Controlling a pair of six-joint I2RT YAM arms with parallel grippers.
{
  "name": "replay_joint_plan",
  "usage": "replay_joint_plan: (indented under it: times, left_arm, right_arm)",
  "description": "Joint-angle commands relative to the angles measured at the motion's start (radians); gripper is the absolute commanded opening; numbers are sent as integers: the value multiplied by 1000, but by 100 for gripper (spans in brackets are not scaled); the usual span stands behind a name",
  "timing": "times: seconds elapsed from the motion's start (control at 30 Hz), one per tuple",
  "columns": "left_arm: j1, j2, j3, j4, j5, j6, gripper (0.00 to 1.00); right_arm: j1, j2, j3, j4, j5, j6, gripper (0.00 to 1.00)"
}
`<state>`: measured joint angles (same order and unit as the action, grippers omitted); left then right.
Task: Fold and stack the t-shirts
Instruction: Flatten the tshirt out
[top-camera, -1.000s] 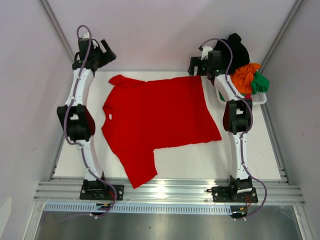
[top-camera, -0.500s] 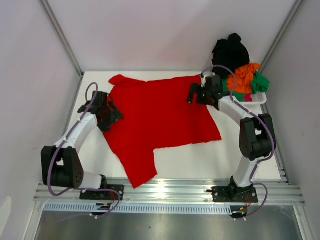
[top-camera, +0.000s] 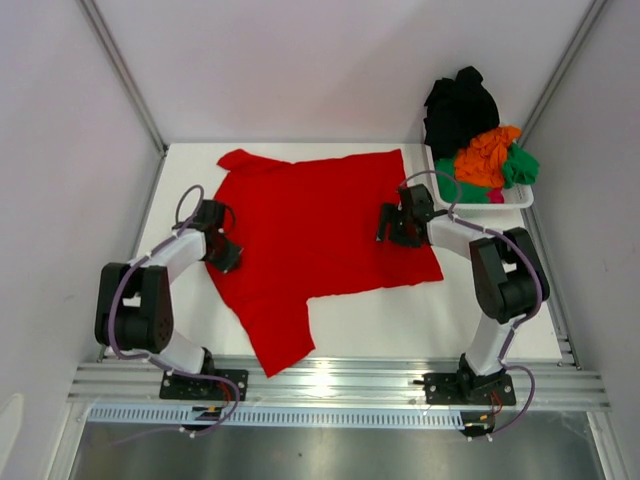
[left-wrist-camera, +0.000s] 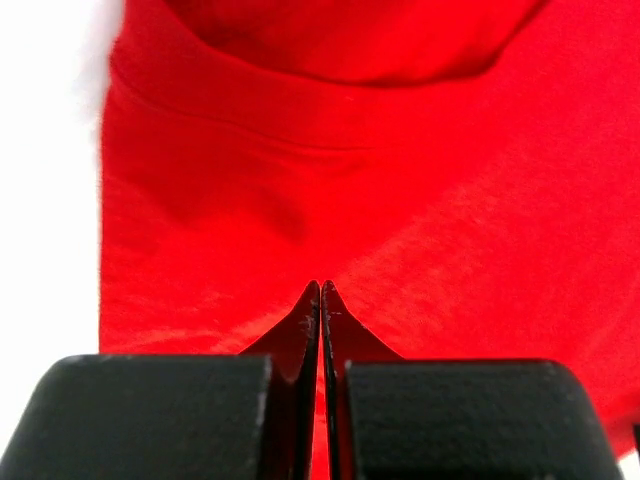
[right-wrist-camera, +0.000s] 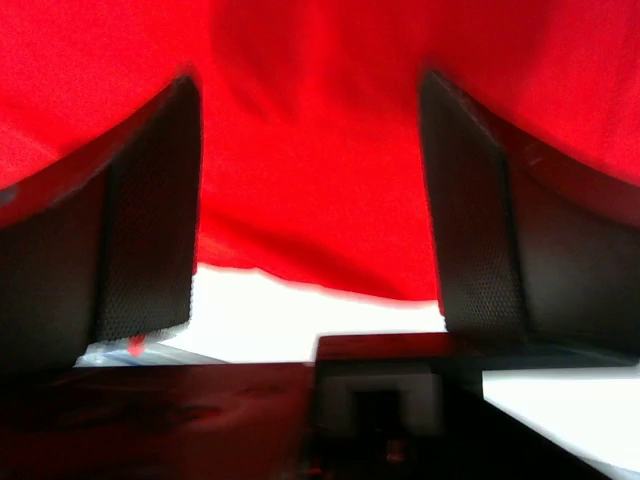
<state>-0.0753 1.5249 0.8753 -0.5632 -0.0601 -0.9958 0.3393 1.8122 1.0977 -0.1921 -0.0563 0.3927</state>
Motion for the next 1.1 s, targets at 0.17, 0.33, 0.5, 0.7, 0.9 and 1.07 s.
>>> replay_joint_plan:
  times: [0.17,0.33,0.5,0.7,0.9,1.07]
  left_arm:
    - [8,86,70,-209,-125,-41,1]
    - [63,83,88,-270,-197,-3,1]
    - [117,92,132,-263,-277,98,1]
    - [189,112,126,-227,-268,193,1]
    - [181,-58,82,-118,-56,425,36]
    - [174,-216,-24,-47,26,433,80]
  right_arm:
    - [36,52,-24,-3,56,34,45]
    - [84,73,-25,-40,90,44,14]
    - [161,50,-56,-99,130,71,10]
    - [216,-51,-154,-142,150,115,13]
    - [218,-183,-171,-199,185,112,35]
    - [165,-218,-64,-253,150,77,72]
